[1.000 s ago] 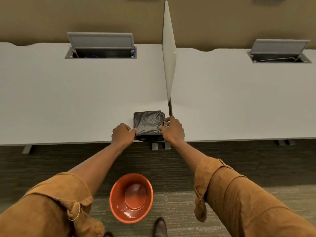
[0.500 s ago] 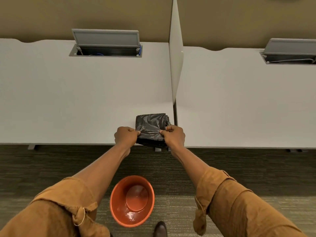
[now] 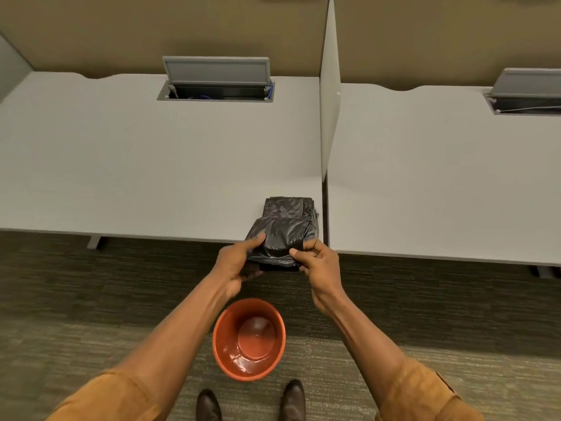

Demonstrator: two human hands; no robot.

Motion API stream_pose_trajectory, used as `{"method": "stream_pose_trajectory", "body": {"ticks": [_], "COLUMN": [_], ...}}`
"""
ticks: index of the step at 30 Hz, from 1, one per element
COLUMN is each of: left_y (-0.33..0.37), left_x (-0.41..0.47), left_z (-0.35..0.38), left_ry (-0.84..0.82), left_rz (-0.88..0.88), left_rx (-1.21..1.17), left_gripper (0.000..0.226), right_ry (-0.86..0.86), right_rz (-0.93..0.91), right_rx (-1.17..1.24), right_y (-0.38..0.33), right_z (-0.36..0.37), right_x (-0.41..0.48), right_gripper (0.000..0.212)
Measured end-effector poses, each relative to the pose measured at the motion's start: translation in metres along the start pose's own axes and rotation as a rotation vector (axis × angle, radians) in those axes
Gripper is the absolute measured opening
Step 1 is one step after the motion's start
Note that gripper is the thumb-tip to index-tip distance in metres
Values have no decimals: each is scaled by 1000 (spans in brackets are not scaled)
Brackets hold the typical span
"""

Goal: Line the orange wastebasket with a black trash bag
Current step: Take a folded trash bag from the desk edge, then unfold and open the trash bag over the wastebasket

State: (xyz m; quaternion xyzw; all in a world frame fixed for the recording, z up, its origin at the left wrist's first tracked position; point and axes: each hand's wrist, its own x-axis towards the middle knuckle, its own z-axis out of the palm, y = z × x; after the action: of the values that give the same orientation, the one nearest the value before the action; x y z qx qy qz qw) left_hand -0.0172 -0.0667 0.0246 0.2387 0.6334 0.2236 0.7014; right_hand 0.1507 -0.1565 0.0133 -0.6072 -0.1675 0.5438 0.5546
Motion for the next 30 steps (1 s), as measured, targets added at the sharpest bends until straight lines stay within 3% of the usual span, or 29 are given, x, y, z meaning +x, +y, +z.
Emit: {"method": "stream_pose_trajectory", "body": {"ticks": [5,8,11,14,17,20,26,30], "left_y": [-39,-67,-92,-106,-114,-119,-121,-124], "left_x": [-41,-63,-81,-102,-121,-133,-144,-157], "left_z": [-31,-51,-66,-79,-92,-107,-146,-181], "left_ry": [-192,-136,6,68,66,74,186,219], "left_rz": [-197,-196,-108,-55,-50,-25,48,84], "left_rx": [-183,-229,-215,-152,-155,-196,-283,-205], "left_gripper": [64,66,52,46,43,42,70,60], "right_ry": [-43,-39,-60,-186,-348,-460,-237,-228], "right_rz": [53,57,-36,-279,-418,-419,-463,-236], "right_rx": [13,-92,-403,-721,-961,-1022,-908,-674], "right_y": [19,37,58,79,93,100,109,101], "right_z": [-2,-5,-8,-9,0,16,60,86], "right_x": [-46,-69,-93,-115,-133,-152,-174,-185], "right_gripper": [22,32,70,103,93,80,27,15]}}
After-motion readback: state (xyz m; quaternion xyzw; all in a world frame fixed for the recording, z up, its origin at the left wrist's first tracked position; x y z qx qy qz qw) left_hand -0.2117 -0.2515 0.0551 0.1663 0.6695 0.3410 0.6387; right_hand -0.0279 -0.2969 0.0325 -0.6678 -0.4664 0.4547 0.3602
